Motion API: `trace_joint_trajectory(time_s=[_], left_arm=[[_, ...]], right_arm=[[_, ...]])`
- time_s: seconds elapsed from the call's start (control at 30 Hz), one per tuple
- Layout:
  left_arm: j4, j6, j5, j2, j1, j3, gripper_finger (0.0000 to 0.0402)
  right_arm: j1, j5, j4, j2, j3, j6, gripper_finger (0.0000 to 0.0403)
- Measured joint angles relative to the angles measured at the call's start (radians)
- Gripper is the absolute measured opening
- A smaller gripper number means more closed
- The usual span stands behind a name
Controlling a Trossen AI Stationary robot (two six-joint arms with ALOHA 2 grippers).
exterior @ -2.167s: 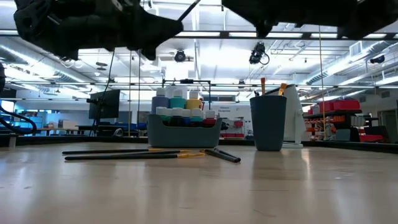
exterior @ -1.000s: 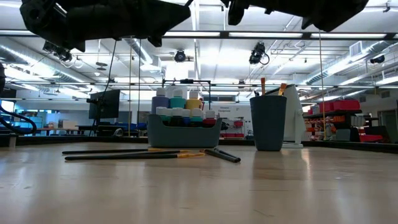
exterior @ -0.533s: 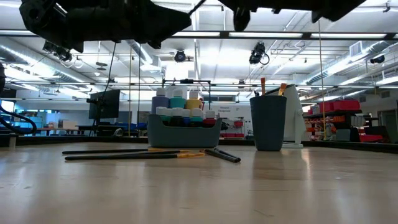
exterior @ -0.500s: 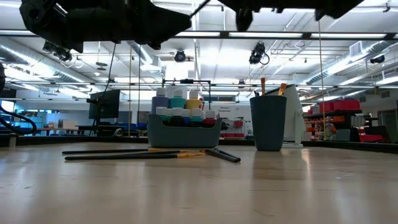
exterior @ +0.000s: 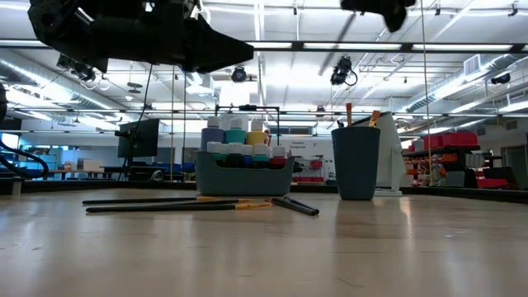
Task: Pick & Place Paint Supplies
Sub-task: Put the silver paint brush into the blue cup, then put the gold paint brush into the blue cup
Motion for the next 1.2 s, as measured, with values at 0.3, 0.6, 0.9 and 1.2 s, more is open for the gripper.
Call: trace_joint_trajectory(time_s=[0.3, 0.6, 0.9, 1.2], left_arm=[[-0.016, -0.011, -0.007, 0.0, 0.002, 0.0, 0.018], [-0.046, -0.06, -0.003, 0.0, 0.002, 0.0, 0.018], [-0.224, -0.172, -0.053, 0.0, 0.002, 0.0, 0.018], [-0.537, -0.422, -0.136, 0.0, 0.002, 0.0, 0.018]], right_arm=[[-0.089, 0.139, -0.34, -0.117, -0.025, 0.141, 0.0008], [-0.167, 0.054, -0.201, -0.054, -0.187, 0.194, 0.001], [-0.175, 0.071, -0.088, -0.025, -0.266, 0.139, 0.005], [-0.174, 0.062, 0.146, -0.023, -0.266, -0.001, 0.0076]])
